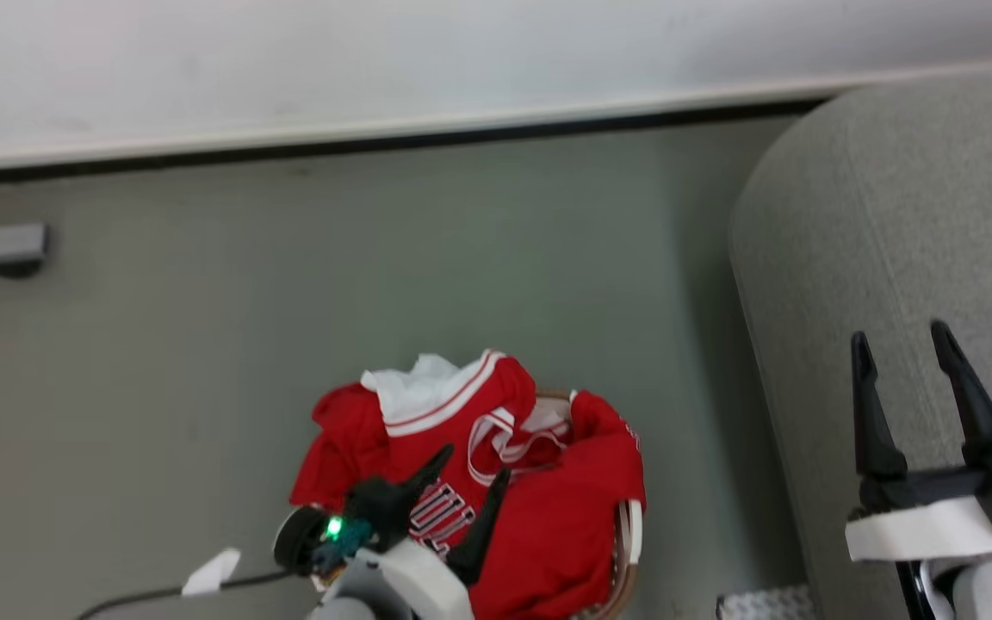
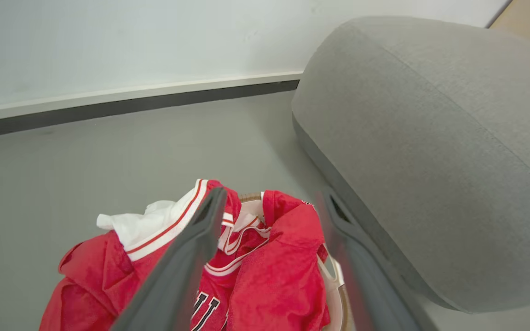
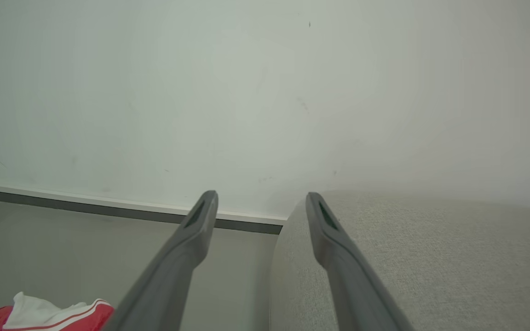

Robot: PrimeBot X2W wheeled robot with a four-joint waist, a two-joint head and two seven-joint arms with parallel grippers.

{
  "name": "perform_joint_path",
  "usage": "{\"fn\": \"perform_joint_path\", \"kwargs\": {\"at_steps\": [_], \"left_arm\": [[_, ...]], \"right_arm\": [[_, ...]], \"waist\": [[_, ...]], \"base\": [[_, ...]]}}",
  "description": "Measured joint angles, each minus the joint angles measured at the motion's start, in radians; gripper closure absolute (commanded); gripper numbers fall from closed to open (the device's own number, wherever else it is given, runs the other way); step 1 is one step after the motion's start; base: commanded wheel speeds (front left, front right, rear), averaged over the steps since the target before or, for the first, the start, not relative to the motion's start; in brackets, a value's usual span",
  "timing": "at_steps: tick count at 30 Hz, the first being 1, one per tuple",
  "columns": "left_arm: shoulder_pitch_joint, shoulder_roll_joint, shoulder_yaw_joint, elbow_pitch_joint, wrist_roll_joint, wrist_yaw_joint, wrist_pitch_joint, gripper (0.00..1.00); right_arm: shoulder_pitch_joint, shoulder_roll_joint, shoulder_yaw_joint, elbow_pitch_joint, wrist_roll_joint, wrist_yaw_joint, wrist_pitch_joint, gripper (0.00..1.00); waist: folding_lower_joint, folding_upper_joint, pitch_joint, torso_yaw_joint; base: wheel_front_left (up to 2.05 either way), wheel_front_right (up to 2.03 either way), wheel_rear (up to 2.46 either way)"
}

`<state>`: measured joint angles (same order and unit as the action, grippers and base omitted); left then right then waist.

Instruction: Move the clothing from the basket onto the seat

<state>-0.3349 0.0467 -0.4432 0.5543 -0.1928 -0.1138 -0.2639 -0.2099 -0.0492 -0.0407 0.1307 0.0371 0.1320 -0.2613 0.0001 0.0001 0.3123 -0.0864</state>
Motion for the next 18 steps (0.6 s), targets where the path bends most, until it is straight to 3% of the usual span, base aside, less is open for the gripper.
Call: {"fn": "perform_joint_path", "kwargs": {"at_steps": [8,12,18], "left_arm": [[-0.198,-0.001,-0.144,0.216,-0.075,-0.014,0.022,0.0],[-0.282,0.004,-0.266,0.276,-0.132,-0.015,0.037,0.0],[-0.399,0.072,-0.421,0.31,-0.267,-0.017,0.04,0.0]], "right_arm": [[-0.142,0.0,0.056,-0.03,0.019,0.0,0.0,0.0],[-0.189,0.001,0.066,-0.05,0.028,0.0,0.0,0.0],[-0.224,0.0,0.067,-0.085,0.04,0.0,0.0,0.0]], "waist": [[0.0001,0.0,0.177,-0.043],[0.0001,0.0,0.268,-0.066],[0.0001,0.0,0.393,-0.095]], "base": [[0.0,0.0,0.0],[0.0,0.0,0.0],[0.0,0.0,0.0]]}}
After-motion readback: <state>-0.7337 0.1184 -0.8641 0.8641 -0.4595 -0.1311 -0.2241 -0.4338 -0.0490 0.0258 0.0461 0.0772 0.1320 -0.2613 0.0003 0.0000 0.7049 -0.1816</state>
